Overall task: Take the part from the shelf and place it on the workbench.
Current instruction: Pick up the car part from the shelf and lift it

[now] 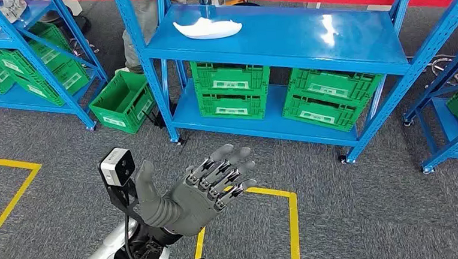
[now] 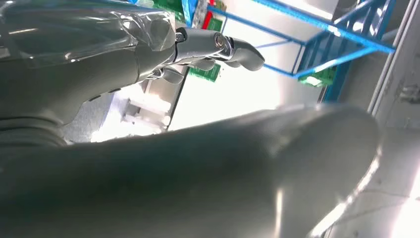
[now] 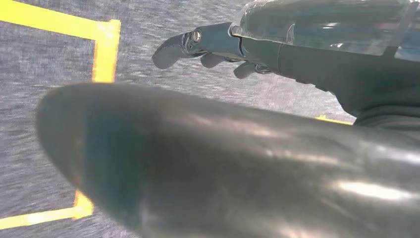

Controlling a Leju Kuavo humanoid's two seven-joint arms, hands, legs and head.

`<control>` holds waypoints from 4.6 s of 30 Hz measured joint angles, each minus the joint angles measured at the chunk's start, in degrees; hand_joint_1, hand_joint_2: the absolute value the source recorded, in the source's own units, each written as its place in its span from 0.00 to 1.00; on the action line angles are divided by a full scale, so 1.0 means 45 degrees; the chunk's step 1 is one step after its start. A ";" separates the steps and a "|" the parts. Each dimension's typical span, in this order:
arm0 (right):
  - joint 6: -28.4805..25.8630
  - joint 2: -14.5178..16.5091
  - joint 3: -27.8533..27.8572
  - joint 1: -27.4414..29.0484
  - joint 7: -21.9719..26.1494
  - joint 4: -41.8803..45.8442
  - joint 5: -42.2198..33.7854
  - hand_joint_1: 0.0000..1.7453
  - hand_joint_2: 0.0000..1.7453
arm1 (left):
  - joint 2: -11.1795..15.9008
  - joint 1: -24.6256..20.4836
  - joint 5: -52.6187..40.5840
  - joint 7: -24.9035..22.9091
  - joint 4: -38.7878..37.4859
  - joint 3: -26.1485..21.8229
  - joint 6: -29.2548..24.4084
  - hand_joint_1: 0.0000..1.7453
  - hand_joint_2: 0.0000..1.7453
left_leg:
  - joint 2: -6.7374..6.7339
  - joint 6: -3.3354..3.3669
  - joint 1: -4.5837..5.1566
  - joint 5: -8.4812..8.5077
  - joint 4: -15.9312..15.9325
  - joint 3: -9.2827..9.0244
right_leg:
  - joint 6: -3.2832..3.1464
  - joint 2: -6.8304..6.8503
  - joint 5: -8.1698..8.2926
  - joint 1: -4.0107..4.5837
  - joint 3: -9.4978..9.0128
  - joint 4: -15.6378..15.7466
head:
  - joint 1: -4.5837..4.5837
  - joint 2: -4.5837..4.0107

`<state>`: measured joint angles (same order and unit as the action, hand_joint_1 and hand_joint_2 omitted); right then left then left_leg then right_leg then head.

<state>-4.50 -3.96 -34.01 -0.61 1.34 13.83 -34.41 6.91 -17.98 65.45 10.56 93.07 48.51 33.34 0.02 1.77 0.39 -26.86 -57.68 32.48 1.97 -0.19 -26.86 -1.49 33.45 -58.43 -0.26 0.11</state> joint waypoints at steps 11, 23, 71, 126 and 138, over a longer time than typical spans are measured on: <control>-0.0499 -0.0299 -0.0001 0.0135 0.0374 -0.0080 -0.0234 0.00 0.00 | -0.0172 0.0048 0.0195 0.0203 -0.0154 0.0055 0.0759 0.00 0.00 | 0.0007 -0.0074 -0.0124 -0.0216 -0.2629 0.1972 | -0.0431 -0.0104 -0.0367 0.0110 -0.0483 0.0044 | -0.0029 0.0000; -0.0051 -0.0582 -0.0747 -0.0295 -0.0293 -0.0045 0.0524 0.00 0.00 | -0.0045 0.0405 -0.0414 0.0853 -0.0322 -0.0162 0.0725 0.00 0.00 | 0.0026 0.0701 0.0061 0.0388 0.0796 -0.0423 | 0.0036 -0.0019 -0.1310 0.0008 0.1082 -0.2889 | 0.0058 0.0000; -0.0249 -0.0226 -0.1279 -0.0730 -0.0727 0.0099 0.0508 0.00 0.00 | 0.0435 0.1201 -0.1217 0.0705 0.0151 -0.0959 0.0571 0.00 0.00 | 0.0009 -0.0327 -0.0167 -0.0790 -0.3565 0.2248 | -0.0439 -0.0080 -0.0517 -0.0059 -0.0562 -0.0035 | 0.0001 0.0000; -0.0466 -0.0226 -0.1330 -0.0598 -0.0737 0.0226 0.0483 0.00 0.00 | 0.0461 0.1114 -0.1262 0.0818 0.0297 -0.0991 0.0466 0.00 0.00 | 0.0391 0.0062 0.0229 -0.0423 -0.0392 -0.0047 | -0.0383 -0.0101 0.0562 0.0036 0.0352 0.0182 | 0.0007 0.0000; -0.0466 -0.0156 -0.1331 -0.0626 -0.0736 0.0231 0.0483 0.00 0.00 | 0.0478 0.1066 -0.1263 0.0820 0.0290 -0.1029 0.0479 0.00 0.00 | -0.0013 0.0014 -0.0012 0.0250 0.0135 0.0364 | -0.0286 -0.0098 0.0289 0.0015 -0.0018 0.0257 | -0.0030 0.0000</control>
<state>-6.60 -4.66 -40.00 -3.42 -1.97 14.86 -32.24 9.06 -13.19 59.77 14.25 94.37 43.88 35.50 -0.03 1.83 0.34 -25.73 -57.07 34.12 0.69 -0.63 -25.56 -1.42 33.37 -57.28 -0.40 0.11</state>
